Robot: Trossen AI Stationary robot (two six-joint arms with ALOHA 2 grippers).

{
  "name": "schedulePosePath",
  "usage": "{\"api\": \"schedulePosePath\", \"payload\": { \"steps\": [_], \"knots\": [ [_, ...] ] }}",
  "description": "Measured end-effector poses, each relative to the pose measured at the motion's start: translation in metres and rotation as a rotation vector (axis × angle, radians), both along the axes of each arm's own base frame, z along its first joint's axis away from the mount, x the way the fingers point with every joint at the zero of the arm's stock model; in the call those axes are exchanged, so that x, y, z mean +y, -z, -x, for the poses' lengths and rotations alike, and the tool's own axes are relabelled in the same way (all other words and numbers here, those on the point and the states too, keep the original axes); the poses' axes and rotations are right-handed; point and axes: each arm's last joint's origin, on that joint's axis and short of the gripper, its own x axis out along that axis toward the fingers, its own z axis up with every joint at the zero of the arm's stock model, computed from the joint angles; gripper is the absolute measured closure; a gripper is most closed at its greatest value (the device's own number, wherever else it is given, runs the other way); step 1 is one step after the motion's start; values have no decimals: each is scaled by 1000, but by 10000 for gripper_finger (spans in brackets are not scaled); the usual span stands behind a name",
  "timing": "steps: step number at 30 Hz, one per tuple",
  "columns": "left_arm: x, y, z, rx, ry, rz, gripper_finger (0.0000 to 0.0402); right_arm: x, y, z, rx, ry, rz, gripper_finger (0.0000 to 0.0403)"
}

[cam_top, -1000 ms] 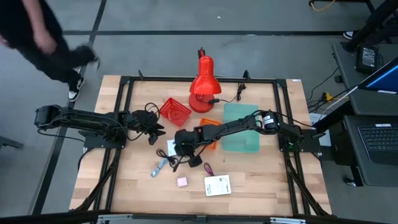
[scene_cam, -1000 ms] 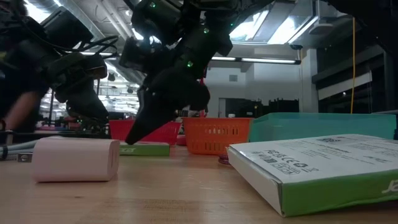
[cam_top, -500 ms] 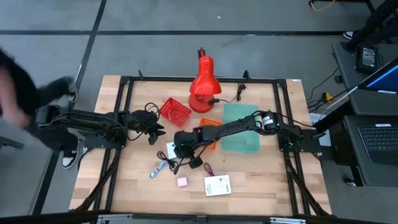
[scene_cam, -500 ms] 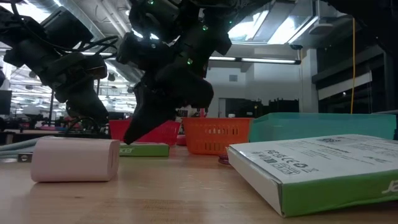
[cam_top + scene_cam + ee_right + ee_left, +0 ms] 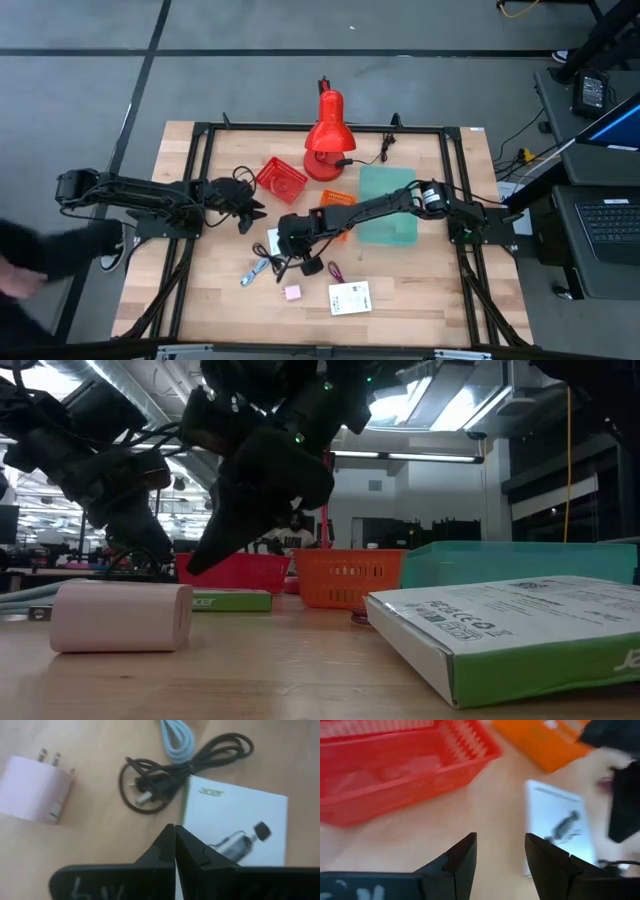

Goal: Pick and place items into bin
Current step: Put the top card reader box into the red bin

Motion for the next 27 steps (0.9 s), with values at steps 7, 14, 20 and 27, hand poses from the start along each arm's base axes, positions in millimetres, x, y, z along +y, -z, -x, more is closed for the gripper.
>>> {"api": "schedulePosePath", "payload": {
  "steps": [7, 14, 20, 27],
  "knots": [
    [-4, -6, -5, -87, 136, 70, 240, 9, 0, 1, 2, 23, 10, 403],
    [-3, -2, -14, -32, 136, 108, 240, 14, 0, 4, 17, 96, 52, 403],
    [-1, -4, -32, 27, 197, 100, 240, 18, 1, 6, 34, 113, 46, 403],
    [0, 3, -40, 86, 208, 97, 240, 19, 1, 6, 14, 159, 129, 403]
  ]
}}
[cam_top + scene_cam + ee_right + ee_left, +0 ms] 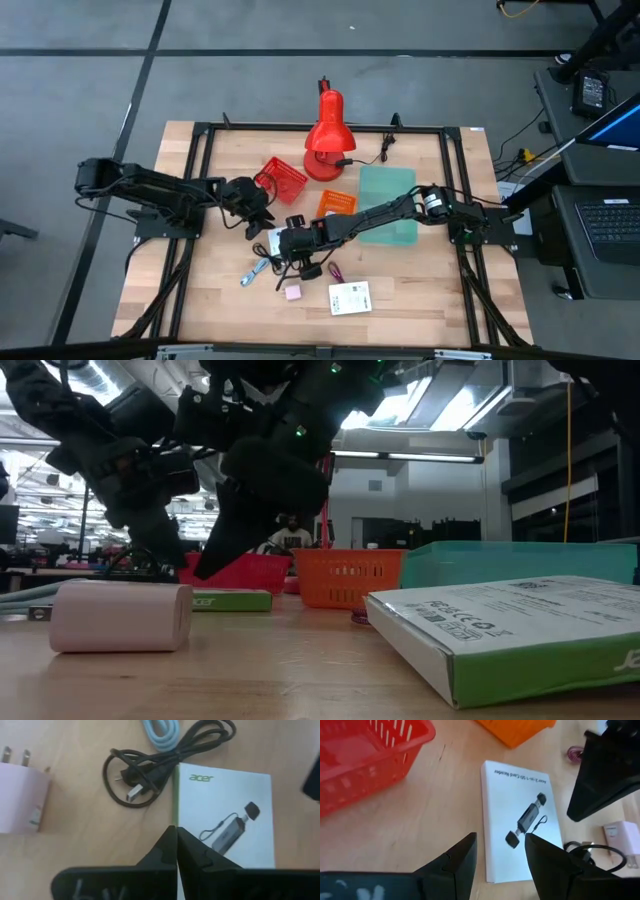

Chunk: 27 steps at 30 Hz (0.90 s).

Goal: Pick and place items into bin
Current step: Put the top card reader box into the red bin

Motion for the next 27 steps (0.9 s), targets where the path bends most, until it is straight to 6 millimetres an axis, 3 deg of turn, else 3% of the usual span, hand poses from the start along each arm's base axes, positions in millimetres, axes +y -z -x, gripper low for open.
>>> {"api": "schedulePosePath", "payload": {
  "steps": [22, 27],
  "knots": [
    [0, 2, 1, 23, 14, -8, 240, 0, 0, 0, -4, 27, -16, 403],
    [0, 2, 1, 23, 13, -9, 240, 0, 9, 0, 5, 28, -15, 403]
  ]
}}
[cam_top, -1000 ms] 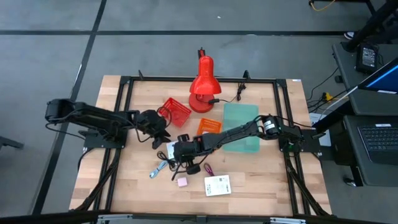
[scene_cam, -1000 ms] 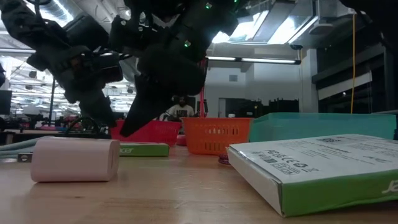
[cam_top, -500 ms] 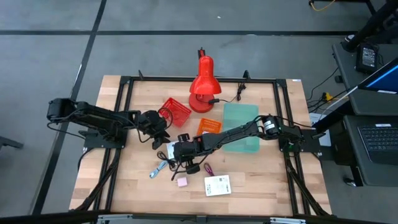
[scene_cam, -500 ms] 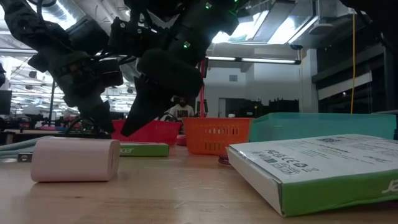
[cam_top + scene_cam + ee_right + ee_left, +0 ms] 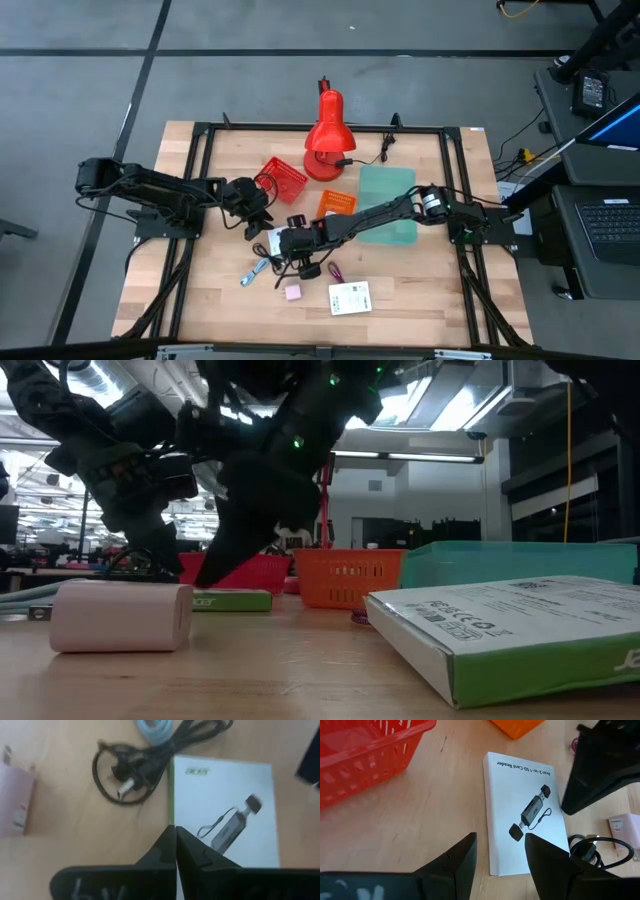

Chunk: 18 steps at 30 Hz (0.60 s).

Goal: Pick and place items into bin
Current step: Put the top card reader box into the red bin

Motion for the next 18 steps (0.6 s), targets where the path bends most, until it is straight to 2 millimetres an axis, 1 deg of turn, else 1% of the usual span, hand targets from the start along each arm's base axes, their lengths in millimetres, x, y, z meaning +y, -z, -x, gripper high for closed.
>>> {"api": "schedulePosePath", "payload": {
  "steps": [7, 13, 18],
  "knots": [
    [0, 0, 0, 0, -1, -1, 240, 0, 0, -1, -12, 1, -3, 403],
    [0, 0, 0, 0, -2, -2, 240, 1, 9, -4, -9, -5, -9, 403],
    [0, 0, 0, -4, -3, -3, 240, 0, 10, -3, -3, -7, -14, 403]
  ]
}}
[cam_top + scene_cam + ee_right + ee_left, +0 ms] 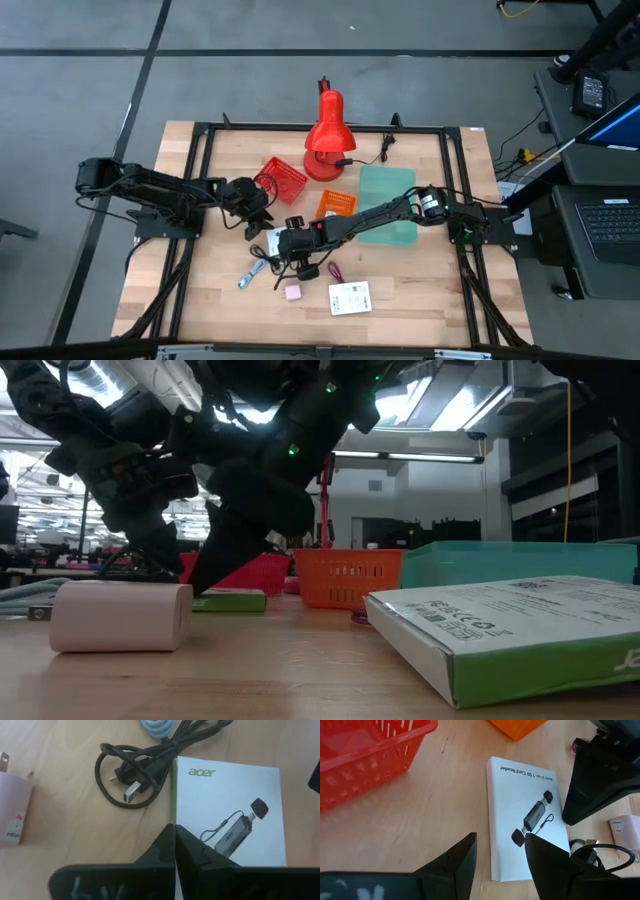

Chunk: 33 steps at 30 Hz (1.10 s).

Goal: Pick and place items into bin
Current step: Put the top card reader box into the red bin

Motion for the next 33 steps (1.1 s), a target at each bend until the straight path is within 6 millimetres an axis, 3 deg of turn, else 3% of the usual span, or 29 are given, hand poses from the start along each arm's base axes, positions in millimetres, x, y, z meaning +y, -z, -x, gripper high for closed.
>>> {"api": "schedulePosePath", "payload": {
  "steps": [18, 33],
  "knots": [
    [0, 0, 0, -3, -1, 6, 240, 0, 1, 0, 8, -8, -8, 403],
    [-2, -1, 0, 8, -16, 112, 236, 0, 2, 0, 9, -11, -13, 403]
  ]
}}
